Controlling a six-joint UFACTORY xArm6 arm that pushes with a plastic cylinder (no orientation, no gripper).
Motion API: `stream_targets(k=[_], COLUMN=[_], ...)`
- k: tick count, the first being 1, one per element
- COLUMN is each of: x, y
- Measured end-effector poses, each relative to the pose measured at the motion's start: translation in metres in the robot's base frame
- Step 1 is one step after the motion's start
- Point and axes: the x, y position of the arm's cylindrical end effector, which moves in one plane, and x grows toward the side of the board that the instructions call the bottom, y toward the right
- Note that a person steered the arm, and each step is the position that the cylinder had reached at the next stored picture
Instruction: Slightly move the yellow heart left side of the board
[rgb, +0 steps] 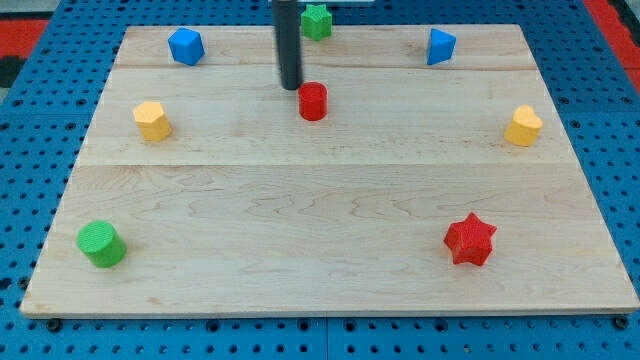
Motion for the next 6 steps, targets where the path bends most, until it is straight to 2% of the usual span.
stream_targets(k=[1, 2, 3, 4, 5, 6], x=[-0.009, 0.003, 0.008, 0.011, 0.056, 0.104], y=[0.045, 0.112, 0.236, 0.292, 0.308, 0.250])
